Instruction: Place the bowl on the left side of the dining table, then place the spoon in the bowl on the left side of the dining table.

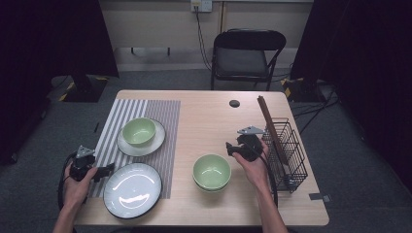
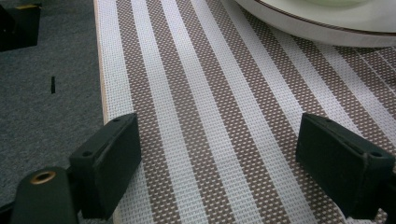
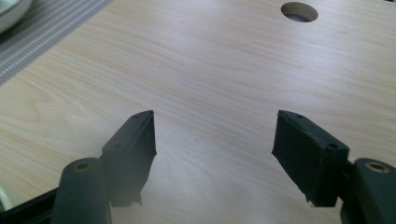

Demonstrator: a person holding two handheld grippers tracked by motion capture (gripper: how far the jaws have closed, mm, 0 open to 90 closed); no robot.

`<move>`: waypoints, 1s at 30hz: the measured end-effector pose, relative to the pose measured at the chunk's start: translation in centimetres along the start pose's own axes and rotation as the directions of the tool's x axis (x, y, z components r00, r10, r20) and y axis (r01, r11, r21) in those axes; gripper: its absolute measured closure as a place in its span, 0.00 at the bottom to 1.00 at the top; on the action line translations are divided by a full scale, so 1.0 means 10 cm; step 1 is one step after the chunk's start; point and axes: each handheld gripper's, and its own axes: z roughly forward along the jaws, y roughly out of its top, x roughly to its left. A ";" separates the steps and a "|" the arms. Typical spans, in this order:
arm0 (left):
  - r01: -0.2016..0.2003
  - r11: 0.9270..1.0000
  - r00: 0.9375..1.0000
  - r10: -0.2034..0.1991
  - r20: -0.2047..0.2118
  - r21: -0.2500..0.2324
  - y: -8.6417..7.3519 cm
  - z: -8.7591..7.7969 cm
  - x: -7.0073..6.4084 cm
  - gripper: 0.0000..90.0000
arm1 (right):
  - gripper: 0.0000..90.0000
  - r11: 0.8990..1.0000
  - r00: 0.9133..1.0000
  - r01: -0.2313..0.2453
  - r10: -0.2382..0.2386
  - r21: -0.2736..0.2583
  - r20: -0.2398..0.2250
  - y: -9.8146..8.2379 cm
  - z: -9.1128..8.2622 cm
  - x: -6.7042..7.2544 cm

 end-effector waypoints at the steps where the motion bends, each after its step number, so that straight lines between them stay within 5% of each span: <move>1: 0.000 1.000 1.000 0.000 0.000 0.000 0.00 0.00 0.00 0.15 | 0.33 1.000 1.000 -0.005 0.005 -0.005 -0.009 0.01 -0.02 0.01; 11: 0.000 1.000 1.000 0.000 0.000 0.000 0.00 0.00 0.00 0.15 | 0.32 0.999 0.997 -0.014 0.010 -0.043 -0.078 0.13 -0.20 0.08; 30: 0.001 1.000 1.000 -0.001 0.002 0.000 0.00 0.00 0.00 0.15 | 0.40 0.992 0.979 -0.026 -0.001 -0.124 -0.206 0.38 -0.54 0.18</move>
